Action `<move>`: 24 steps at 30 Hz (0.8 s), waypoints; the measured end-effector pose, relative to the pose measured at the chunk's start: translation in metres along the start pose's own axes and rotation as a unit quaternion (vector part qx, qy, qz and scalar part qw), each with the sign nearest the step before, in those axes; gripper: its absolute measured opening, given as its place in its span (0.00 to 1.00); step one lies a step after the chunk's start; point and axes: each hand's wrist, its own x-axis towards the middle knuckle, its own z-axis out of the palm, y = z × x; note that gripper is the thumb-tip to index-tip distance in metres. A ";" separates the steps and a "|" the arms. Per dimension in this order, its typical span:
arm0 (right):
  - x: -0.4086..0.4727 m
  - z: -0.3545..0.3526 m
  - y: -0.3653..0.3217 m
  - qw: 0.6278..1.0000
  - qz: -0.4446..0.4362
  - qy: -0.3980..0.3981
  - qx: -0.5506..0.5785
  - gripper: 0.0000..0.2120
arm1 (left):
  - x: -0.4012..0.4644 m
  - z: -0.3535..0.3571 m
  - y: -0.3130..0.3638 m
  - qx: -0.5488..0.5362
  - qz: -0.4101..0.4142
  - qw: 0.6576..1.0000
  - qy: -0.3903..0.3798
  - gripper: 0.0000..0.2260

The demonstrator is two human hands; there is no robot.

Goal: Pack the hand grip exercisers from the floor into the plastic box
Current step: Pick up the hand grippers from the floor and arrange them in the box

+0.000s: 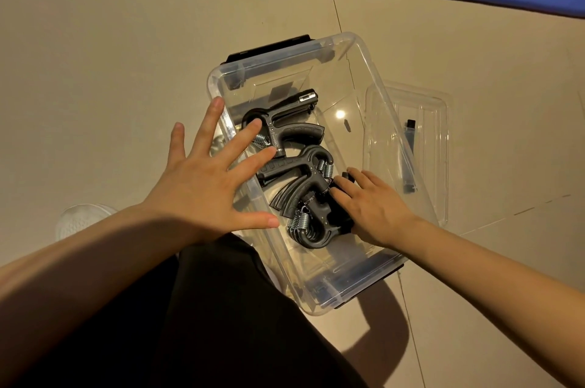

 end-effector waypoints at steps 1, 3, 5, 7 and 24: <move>-0.002 0.001 0.002 1.000 0.000 -0.004 0.003 0.33 | 0.000 0.000 0.000 0.000 0.002 1.000 0.002 0.42; -0.005 0.005 0.006 1.000 -0.005 -0.002 -0.018 0.39 | 0.000 0.001 0.000 0.003 0.005 1.000 0.006 0.42; -0.006 0.007 0.010 0.999 -0.031 -0.007 -0.043 0.38 | 0.000 0.001 0.000 0.005 0.005 1.000 0.013 0.42; -0.003 0.001 0.016 0.996 -0.050 -0.029 -0.066 0.36 | 0.000 0.003 -0.001 0.008 0.004 1.000 0.018 0.42; -0.006 -0.006 0.022 0.991 -0.100 0.034 -0.081 0.29 | 0.000 0.004 0.000 0.053 0.012 0.998 0.041 0.41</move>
